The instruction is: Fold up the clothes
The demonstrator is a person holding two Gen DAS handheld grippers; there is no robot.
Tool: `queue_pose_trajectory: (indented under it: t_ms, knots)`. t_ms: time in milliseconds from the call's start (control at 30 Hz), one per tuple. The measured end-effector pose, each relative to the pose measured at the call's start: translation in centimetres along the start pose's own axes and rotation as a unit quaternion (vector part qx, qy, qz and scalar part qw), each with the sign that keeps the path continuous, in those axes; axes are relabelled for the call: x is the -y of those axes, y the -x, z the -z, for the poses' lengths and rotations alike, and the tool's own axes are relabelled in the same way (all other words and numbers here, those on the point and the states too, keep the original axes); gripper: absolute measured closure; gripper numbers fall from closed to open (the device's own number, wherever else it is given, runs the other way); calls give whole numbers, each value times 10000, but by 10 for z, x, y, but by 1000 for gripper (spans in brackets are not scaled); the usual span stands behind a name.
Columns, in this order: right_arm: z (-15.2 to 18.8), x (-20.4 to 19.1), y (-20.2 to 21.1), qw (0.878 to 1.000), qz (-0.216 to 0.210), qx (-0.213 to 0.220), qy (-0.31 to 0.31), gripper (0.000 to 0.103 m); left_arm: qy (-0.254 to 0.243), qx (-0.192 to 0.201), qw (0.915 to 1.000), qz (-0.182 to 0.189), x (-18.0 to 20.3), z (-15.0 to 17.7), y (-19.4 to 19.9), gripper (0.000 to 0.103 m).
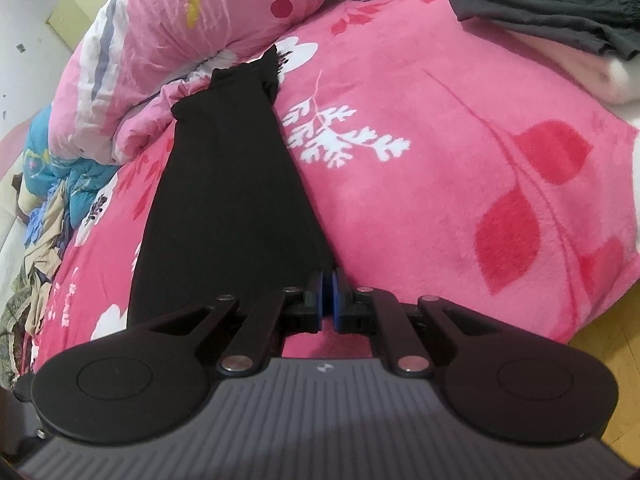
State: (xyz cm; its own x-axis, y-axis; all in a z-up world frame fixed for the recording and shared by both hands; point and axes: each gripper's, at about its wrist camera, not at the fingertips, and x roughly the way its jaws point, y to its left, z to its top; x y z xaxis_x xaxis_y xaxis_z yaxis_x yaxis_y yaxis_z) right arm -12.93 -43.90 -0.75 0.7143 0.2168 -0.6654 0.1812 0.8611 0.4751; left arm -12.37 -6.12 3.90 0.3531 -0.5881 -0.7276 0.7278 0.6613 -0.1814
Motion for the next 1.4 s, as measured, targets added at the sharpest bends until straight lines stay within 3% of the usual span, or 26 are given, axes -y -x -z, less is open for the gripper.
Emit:
queue_pose_trajectory:
  t_ms: [100, 167, 300, 367, 433, 667, 700, 833, 967, 1067, 1200, 1267, 1400]
  knots:
    - [-1, 2, 2, 10000, -8, -16, -71, 99, 1019, 31, 9942, 345, -32, -9, 0, 62]
    - [0, 4, 5, 10000, 14, -29, -89, 95, 1558, -87, 9862, 553, -49, -13, -9, 62]
    - [-4, 11, 20, 9997, 43, 38, -220, 90, 2289, -255, 9692, 869, -67, -15, -25, 66]
    - [-9, 15, 24, 9992, -95, 94, -374, 80, 2489, -294, 9639, 898, -71, -14, -31, 69]
    - [-15, 17, 22, 9986, -232, 64, -469, 73, 2528, -309, 9627, 909, -70, -15, -35, 72]
    - [-18, 4, -9, 9992, -217, -322, -106, 71, 2401, -460, 9674, 663, -54, -14, -45, 93]
    - [-16, 0, -10, 9993, -168, -337, 13, 73, 2364, -457, 9686, 623, -52, -14, -45, 97]
    - [-10, -11, -8, 9986, -117, -365, 377, 96, 2224, -364, 9724, 606, -45, -16, -37, 99]
    - [-10, -19, 9, 9984, -90, -160, 528, 98, 2226, -222, 9717, 754, -50, -18, -18, 99]
    - [-10, -25, 23, 9981, -154, -48, 597, 98, 2094, -402, 9748, 651, -50, -13, -22, 99]
    - [1, -22, 6, 9967, 91, -356, 719, 98, 1892, -595, 9786, 551, -49, -8, -37, 98]
    - [6, -22, -1, 9966, 190, -372, 716, 97, 1670, -519, 9833, 503, -46, -10, -31, 95]
    - [2, -19, 12, 9984, 63, -216, 521, 94, 1017, -353, 9941, 160, -34, -13, -12, 75]
